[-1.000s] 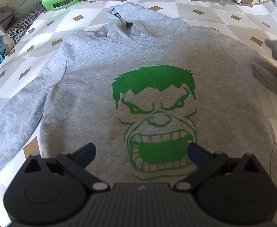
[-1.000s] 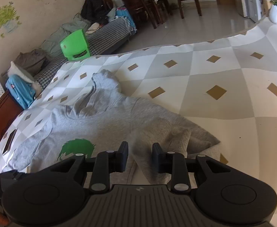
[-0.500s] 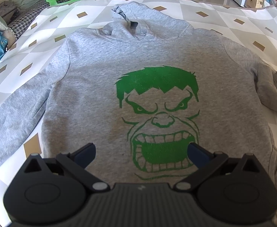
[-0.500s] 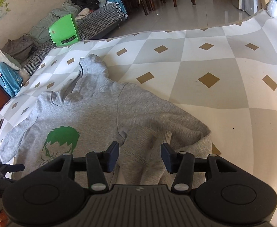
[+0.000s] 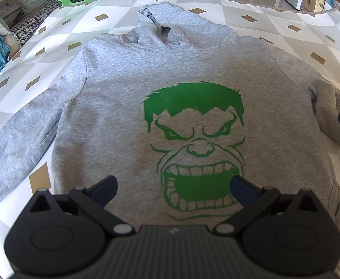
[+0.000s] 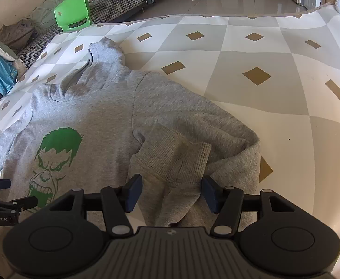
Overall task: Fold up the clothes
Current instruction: 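Carry the held cuff with the right gripper across the chest print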
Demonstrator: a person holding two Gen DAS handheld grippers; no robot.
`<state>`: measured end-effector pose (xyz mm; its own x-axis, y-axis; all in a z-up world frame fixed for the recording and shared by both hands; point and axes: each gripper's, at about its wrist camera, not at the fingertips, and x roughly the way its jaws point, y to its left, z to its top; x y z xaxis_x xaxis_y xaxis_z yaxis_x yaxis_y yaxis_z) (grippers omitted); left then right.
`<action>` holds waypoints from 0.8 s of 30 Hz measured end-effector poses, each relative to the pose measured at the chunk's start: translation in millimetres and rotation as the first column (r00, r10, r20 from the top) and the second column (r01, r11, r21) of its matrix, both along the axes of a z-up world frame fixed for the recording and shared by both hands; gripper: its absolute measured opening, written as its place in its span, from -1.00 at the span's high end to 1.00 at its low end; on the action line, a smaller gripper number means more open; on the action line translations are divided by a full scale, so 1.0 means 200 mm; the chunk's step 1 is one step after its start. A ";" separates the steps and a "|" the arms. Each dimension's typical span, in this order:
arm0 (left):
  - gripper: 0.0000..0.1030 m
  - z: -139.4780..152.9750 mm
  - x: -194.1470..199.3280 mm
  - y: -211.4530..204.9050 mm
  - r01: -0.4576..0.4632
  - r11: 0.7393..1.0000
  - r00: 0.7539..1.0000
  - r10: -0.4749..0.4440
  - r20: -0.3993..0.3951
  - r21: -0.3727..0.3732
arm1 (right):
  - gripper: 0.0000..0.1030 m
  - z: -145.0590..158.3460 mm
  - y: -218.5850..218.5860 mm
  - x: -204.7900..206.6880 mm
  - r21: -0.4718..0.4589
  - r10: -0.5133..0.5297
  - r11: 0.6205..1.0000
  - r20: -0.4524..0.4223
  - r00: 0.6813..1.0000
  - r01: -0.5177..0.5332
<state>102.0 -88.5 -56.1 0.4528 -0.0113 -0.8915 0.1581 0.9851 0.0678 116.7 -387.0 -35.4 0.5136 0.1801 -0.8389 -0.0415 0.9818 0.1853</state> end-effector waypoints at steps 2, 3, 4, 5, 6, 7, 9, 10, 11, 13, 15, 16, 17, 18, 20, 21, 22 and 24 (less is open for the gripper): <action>-1.00 0.00 0.00 0.00 0.001 1.000 1.000 -0.001 0.002 0.000 | -0.08 -0.01 -0.01 0.00 -0.019 -0.019 1.000 -0.019 1.000 0.018; -1.00 0.00 0.00 0.00 0.000 1.000 1.000 0.000 0.003 0.001 | -0.08 -0.01 -0.01 0.00 -0.033 -0.029 0.999 -0.028 0.999 0.028; -1.00 0.01 0.00 0.01 -0.001 1.000 1.000 0.001 0.003 0.001 | -0.08 -0.01 -0.01 0.00 -0.038 -0.035 0.999 -0.030 0.999 0.034; -1.00 0.01 0.00 0.01 -0.002 1.000 1.000 0.002 0.004 0.001 | -0.09 -0.02 -0.02 0.00 -0.029 -0.036 0.999 -0.032 0.999 0.035; -1.00 0.01 0.00 0.01 -0.003 1.000 1.000 0.003 0.003 0.001 | -0.09 -0.02 -0.02 -0.01 -0.011 -0.034 0.999 -0.039 0.999 0.033; -1.00 0.01 0.00 0.01 -0.004 1.000 1.000 0.004 0.003 0.001 | -0.09 -0.02 -0.02 -0.01 0.014 -0.033 0.999 -0.047 0.998 0.033; -1.00 0.00 0.00 0.01 -0.006 1.000 1.000 0.006 0.002 0.003 | -0.09 -0.04 -0.02 -0.01 0.053 -0.036 0.998 -0.051 0.998 0.039; -1.00 0.00 0.00 0.01 -0.005 1.000 1.000 0.005 0.001 0.003 | -0.09 -0.04 -0.01 -0.01 0.058 -0.036 0.998 -0.047 0.998 0.039; -1.00 0.00 0.00 0.01 -0.003 1.000 1.000 0.003 0.001 0.003 | -0.09 -0.04 0.00 -0.01 0.055 -0.035 0.998 -0.041 0.999 0.037; -1.00 0.00 -0.01 0.00 0.003 1.000 1.000 -0.003 0.001 0.005 | -0.07 -0.05 0.03 0.00 0.044 -0.027 0.999 -0.037 0.999 0.029; -1.00 0.00 -0.01 0.00 0.006 1.000 1.000 -0.006 0.002 0.008 | 0.15 -0.05 0.05 0.01 0.030 -0.023 0.999 -0.031 0.999 0.024; -1.00 0.00 -0.01 0.00 0.005 1.000 1.000 -0.005 0.002 0.008 | 0.37 -0.05 0.06 0.01 0.026 -0.026 0.999 -0.034 0.999 0.027; -1.00 0.00 -0.01 0.01 0.003 1.000 1.000 -0.003 0.002 0.007 | 0.55 -0.04 0.06 0.02 0.030 -0.032 0.999 -0.038 0.999 0.033; -1.00 0.00 -0.01 0.01 0.001 1.000 1.000 -0.001 0.001 0.006 | 0.63 -0.03 0.06 0.02 0.041 -0.039 0.998 -0.036 0.999 0.040; -1.00 0.00 -0.01 0.02 -0.005 1.000 1.000 0.005 0.000 0.004 | 0.78 -0.01 0.06 0.03 0.061 -0.053 0.997 -0.030 0.998 0.055; -1.00 0.01 -0.01 0.03 -0.007 1.000 1.000 0.007 0.000 0.002 | 0.78 0.02 0.06 0.03 0.066 -0.063 0.996 -0.014 0.998 0.064; -1.00 0.01 -0.01 0.03 -0.009 1.000 1.000 0.009 0.000 0.000 | 0.79 0.04 0.06 0.03 0.073 -0.076 0.994 0.006 0.997 0.075; -1.00 0.01 -0.01 0.04 -0.009 1.000 1.000 0.009 0.002 -0.004 | 0.80 0.11 0.06 0.04 0.104 -0.109 0.989 0.054 0.993 0.103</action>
